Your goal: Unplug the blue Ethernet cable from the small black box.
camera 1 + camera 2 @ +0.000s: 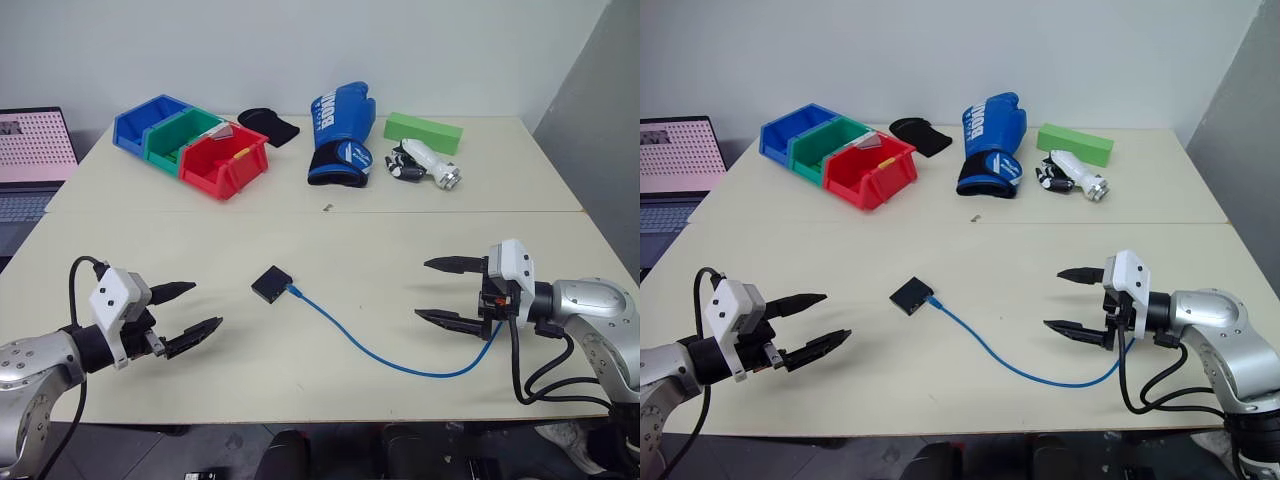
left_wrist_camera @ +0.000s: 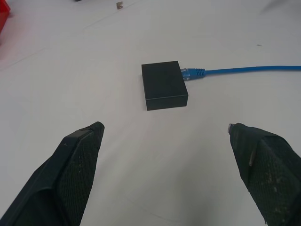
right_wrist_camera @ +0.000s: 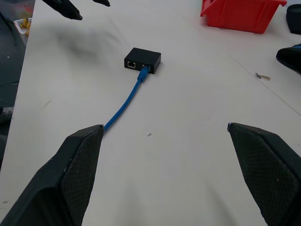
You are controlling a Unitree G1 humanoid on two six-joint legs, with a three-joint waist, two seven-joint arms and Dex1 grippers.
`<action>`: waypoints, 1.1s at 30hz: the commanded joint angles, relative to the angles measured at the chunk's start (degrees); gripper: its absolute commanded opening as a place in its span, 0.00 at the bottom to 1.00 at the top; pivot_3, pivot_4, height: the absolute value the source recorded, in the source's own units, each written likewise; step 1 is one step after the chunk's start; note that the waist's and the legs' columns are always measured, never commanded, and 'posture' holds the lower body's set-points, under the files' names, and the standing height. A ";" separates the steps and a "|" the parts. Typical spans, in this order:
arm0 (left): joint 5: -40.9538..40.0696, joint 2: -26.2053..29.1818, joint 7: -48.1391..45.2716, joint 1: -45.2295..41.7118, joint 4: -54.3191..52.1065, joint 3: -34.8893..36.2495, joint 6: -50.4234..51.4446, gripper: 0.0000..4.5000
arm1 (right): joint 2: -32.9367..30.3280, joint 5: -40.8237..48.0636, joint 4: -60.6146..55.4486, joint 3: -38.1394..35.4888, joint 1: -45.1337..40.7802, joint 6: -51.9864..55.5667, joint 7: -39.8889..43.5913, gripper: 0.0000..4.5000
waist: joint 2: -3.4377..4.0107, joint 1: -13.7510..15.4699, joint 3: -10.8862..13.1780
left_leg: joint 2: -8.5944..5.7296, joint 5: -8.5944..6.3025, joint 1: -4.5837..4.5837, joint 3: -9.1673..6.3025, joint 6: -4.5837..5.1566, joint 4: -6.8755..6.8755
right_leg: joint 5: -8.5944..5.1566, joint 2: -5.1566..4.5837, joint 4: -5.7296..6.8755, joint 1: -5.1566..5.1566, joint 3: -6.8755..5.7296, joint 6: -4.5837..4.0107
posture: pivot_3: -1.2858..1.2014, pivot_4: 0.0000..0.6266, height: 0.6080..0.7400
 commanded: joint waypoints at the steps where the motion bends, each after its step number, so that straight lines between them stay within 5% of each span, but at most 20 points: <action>1: -0.68 -0.11 -0.11 -1.08 -0.04 1.56 -1.44 1.00 | -0.42 0.68 -2.22 -0.26 -0.30 0.61 0.10 0.99 | 0.00 0.00 0.00 | 0.00 0.00 0.00 0.00 0.00 0.00 | 0.00 0.00 0.00 0.00 0.00 0.00 | 0.52 0.24 1.00; 24: -1.22 0.27 -0.30 1.82 -5.60 1.58 -1.33 1.00 | 3.89 -3.07 -1.47 5.67 -3.24 -0.06 -1.93 0.99 | 0.00 -0.04 0.00 | 0.01 0.00 0.01 -0.01 0.00 0.00 | 0.00 0.00 0.00 0.00 0.00 0.00 | 0.52 0.24 1.00; 33: -2.77 6.33 -10.17 1.05 -0.92 0.31 1.47 1.00 | 15.83 -15.22 4.84 20.76 -11.06 -0.98 -9.38 0.99 | 0.01 -0.27 0.01 | -0.04 0.00 0.02 0.00 0.00 -0.02 | 0.00 0.06 0.03 -0.07 -0.02 -0.01 | 0.52 0.24 1.00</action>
